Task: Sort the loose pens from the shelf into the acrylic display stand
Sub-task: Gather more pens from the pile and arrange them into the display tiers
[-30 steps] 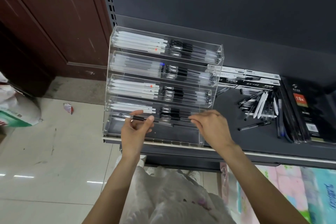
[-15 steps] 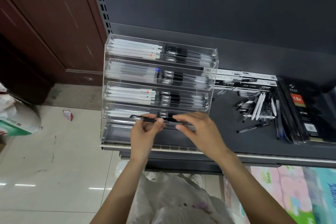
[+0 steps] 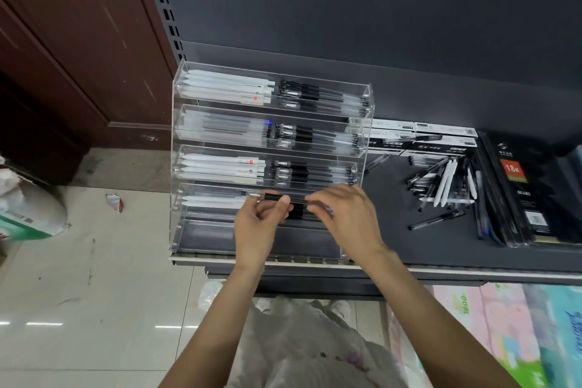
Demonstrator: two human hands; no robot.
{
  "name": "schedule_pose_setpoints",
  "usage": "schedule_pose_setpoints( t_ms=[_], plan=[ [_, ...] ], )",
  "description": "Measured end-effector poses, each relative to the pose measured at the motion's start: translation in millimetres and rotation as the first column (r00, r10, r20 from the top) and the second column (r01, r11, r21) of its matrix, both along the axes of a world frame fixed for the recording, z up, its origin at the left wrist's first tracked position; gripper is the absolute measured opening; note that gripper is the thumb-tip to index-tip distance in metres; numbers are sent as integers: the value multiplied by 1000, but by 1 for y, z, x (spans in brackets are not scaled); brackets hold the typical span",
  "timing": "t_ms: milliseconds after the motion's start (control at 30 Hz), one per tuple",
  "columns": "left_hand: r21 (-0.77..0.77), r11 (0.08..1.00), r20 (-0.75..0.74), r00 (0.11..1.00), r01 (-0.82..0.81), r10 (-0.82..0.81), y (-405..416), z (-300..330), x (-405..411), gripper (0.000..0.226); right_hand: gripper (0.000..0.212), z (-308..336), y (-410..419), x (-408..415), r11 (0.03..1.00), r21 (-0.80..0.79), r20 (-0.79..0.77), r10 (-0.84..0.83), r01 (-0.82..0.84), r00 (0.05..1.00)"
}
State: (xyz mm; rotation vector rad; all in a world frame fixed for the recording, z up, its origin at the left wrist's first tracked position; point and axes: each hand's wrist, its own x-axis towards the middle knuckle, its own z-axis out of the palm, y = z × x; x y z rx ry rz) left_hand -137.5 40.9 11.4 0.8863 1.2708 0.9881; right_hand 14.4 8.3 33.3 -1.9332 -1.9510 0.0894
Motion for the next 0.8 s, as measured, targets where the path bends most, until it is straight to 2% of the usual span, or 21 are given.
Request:
schedule_pose_setpoints(
  t_ms=[100,200,267,333,467,667,800],
  plan=[
    [178,984,-286,958,31,22,6,-8,-20,14,12,-6,-4,8,998,-32,128,-46,50,991],
    [354,891,-627,779,285,0,11,-17,-37,12,15,-12,-7,15,985,-155,343,-15,73,939],
    [389,804,-744,668,449,-13,11,-20,-37,10,22,-15,-7,15,965,-245,447,27,93,894],
    [383,757,-795,606,530,-22,10,-21,-33,12,28,-16,-6,14,951,-295,510,74,93,857],
    [312,760,-834,548,569,-68,9,-19,-26,15,31,-16,-4,16,941,-336,530,148,47,835],
    [284,772,-827,553,568,-103,14,-19,-25,16,43,-13,-6,15,926,-376,456,213,-30,864],
    [265,763,-837,534,590,-122,15,-17,-24,18,45,-8,-3,8,922,-388,456,186,6,871]
  ],
)
